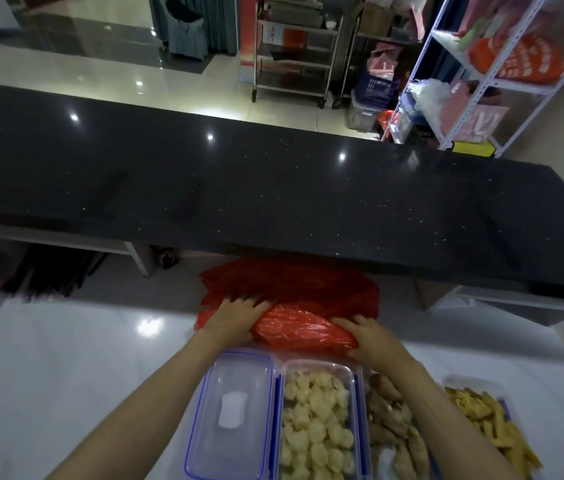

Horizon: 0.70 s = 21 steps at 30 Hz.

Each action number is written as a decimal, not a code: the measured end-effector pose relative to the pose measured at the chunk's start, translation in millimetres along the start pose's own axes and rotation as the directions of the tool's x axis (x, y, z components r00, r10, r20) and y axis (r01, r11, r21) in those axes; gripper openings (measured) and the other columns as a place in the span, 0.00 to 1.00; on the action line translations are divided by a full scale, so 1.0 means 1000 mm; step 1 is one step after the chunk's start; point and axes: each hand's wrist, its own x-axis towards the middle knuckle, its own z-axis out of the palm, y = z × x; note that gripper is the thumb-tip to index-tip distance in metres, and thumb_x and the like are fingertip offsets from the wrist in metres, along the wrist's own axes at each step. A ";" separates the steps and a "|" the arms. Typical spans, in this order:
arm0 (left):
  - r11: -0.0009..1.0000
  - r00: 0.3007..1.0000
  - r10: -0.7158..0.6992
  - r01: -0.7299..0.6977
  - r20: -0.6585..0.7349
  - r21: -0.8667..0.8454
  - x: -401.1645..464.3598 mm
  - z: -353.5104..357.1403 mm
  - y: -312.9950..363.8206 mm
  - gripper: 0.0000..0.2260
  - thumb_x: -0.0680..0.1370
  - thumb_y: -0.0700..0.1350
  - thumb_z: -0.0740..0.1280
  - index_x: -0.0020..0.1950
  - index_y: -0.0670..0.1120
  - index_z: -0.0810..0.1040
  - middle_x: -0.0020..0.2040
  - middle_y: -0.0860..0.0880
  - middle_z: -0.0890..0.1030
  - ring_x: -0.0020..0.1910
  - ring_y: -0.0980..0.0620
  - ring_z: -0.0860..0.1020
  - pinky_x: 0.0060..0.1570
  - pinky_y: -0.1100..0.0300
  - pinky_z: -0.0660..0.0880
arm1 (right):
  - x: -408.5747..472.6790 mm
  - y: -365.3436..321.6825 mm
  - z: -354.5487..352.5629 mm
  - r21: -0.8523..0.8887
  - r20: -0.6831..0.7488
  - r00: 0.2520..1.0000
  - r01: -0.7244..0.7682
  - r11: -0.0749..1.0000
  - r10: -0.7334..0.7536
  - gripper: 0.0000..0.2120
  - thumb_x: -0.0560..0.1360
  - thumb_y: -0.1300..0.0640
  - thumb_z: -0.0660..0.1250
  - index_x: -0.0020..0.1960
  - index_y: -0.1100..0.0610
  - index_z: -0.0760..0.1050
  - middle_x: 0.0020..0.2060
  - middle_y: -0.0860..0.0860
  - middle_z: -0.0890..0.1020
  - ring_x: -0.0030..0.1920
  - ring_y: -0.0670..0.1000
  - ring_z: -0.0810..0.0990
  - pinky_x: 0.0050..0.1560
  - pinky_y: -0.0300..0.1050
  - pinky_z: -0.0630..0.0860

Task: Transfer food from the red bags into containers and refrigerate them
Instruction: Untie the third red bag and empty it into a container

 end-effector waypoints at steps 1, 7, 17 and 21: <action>1.000 1.000 -0.003 0.003 -0.007 -0.003 0.001 0.004 -0.004 0.36 0.75 0.50 0.70 0.81 0.58 0.60 0.78 0.48 0.68 0.75 0.42 0.70 0.70 0.38 0.67 | 0.003 0.000 -0.001 0.023 0.025 1.000 0.005 1.000 -0.006 0.37 0.74 0.48 0.69 0.79 0.37 0.58 0.65 0.50 0.74 0.63 0.56 0.75 0.60 0.49 0.74; 1.000 0.978 0.006 -0.003 -0.207 0.013 -0.001 0.011 -0.012 0.34 0.57 0.38 0.76 0.63 0.53 0.80 0.51 0.49 0.85 0.45 0.44 0.84 0.44 0.50 0.77 | 0.016 0.007 0.010 0.087 -0.009 0.999 0.034 0.996 -0.033 0.37 0.70 0.54 0.70 0.76 0.37 0.63 0.63 0.47 0.77 0.61 0.54 0.78 0.58 0.49 0.77; 0.969 0.999 -0.048 0.051 0.017 -0.242 -0.016 0.029 -0.030 0.40 0.71 0.67 0.48 0.84 0.60 0.50 0.83 0.52 0.59 0.80 0.46 0.61 0.74 0.44 0.62 | 0.019 0.004 -0.001 0.059 0.164 0.986 -0.023 0.998 0.013 0.38 0.73 0.28 0.64 0.78 0.32 0.53 0.76 0.51 0.65 0.74 0.59 0.65 0.72 0.59 0.65; 0.940 0.998 -0.006 -0.017 -0.066 -0.342 -0.035 0.015 -0.038 0.42 0.72 0.76 0.62 0.82 0.62 0.54 0.78 0.53 0.66 0.75 0.49 0.65 0.74 0.48 0.62 | -0.007 -0.001 -0.007 0.129 0.000 1.000 -0.027 0.991 0.027 0.46 0.67 0.21 0.62 0.80 0.37 0.53 0.75 0.48 0.65 0.75 0.54 0.61 0.75 0.59 0.59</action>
